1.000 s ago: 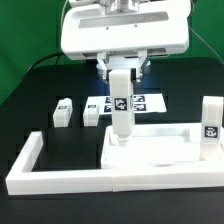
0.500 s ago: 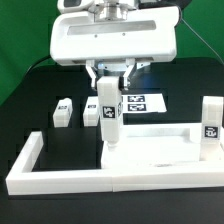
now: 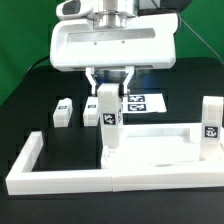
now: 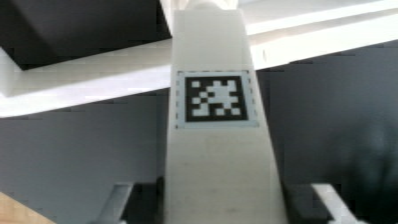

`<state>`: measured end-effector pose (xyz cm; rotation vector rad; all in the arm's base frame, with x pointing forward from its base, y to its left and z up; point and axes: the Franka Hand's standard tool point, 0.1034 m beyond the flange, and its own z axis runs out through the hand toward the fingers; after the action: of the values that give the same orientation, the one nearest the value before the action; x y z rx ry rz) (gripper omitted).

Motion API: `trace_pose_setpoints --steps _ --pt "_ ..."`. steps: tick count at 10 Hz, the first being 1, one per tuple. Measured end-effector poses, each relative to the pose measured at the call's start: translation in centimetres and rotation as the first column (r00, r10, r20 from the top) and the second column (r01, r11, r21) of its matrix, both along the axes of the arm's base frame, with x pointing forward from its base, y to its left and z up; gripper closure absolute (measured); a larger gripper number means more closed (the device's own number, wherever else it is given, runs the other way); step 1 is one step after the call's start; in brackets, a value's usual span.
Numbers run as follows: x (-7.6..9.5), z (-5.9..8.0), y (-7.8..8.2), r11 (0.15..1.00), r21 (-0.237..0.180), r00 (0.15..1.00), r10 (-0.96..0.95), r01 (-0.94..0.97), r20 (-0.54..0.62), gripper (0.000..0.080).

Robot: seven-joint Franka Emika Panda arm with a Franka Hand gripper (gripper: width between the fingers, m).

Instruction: Assemble desk

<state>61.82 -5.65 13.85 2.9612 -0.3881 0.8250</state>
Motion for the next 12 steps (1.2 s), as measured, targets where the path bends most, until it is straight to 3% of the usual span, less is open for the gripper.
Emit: trace_pose_setpoints --steps 5,10,11,12 --pt "-0.3 -1.4 0.2 1.0 -0.019 1.0 0.007 -0.007 0.014 0.0512" --pt "-0.5 -1.5 0.2 0.999 -0.034 0.999 0.01 -0.008 0.045 0.0512" --pt "-0.5 -1.5 0.2 0.999 -0.034 0.999 0.01 -0.009 0.045 0.0315" --pt "-0.5 -1.5 0.2 0.999 -0.034 0.999 0.01 -0.009 0.045 0.0315"
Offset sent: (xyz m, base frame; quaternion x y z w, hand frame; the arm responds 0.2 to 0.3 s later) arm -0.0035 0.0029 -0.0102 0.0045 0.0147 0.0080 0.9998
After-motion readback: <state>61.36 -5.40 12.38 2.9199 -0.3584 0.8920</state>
